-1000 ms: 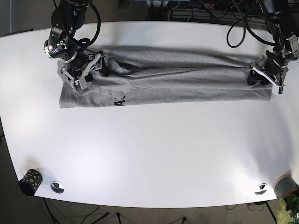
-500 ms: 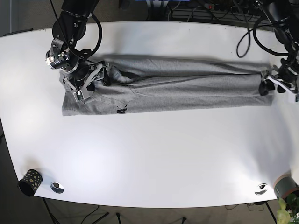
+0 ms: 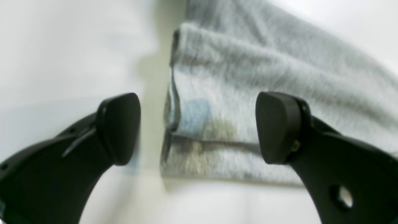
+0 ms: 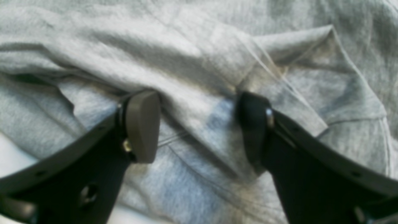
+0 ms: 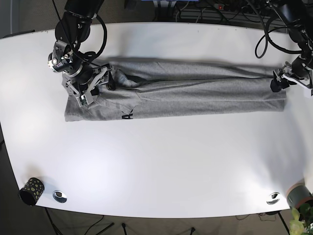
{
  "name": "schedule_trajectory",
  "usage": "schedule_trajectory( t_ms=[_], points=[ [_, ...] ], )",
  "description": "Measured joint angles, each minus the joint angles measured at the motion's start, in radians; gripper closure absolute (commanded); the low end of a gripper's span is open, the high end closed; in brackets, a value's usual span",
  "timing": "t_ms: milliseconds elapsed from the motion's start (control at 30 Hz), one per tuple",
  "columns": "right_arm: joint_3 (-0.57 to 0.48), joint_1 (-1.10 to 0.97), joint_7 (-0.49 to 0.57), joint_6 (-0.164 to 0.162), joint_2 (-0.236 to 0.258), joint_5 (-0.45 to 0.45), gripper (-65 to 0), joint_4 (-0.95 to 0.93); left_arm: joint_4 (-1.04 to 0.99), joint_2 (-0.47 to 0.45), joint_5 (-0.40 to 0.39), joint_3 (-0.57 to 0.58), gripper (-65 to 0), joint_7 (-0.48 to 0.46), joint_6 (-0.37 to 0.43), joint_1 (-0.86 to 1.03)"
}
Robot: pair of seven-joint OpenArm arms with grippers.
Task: Fold the T-shirt properly
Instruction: 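Move the left gripper inward along the strip and grasp its middle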
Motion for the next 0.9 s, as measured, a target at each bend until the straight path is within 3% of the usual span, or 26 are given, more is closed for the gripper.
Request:
schedule_trajectory(
  t_ms=[167,333,467,533,733,900],
  points=[
    [0.000,0.000,0.000,0.000,0.000,0.000,-38.5,0.000,-0.032,-0.005,-0.011,0.030,-51.7,-0.029,-0.031,-0.010],
    [0.000,0.000,0.000,0.000,0.000,0.000,-38.5,0.000,-0.040,-0.006,-0.009,0.080,-29.6,-0.024,-0.150,-0.014],
    [0.000,0.000,0.000,0.000,0.000,0.000,-38.5,0.000,-0.048,0.002,0.007,0.088,-13.9,-0.009,-0.163,-0.032],
    [0.000,0.000,0.000,0.000,0.000,0.000,-38.5,0.000,-0.050,0.002,0.016,0.085,-9.2,0.007,-0.163,-0.037],
    [0.000,0.000,0.000,0.000,0.000,0.000,-38.5,0.000,-0.004,0.005,0.023,0.083,-5.4,0.013,-0.165,-0.025],
    [0.000,0.000,0.000,0.000,0.000,0.000,-38.5,0.000,0.178,0.003,0.018,0.090,-5.4,0.015,-0.164,0.013]
  ],
)
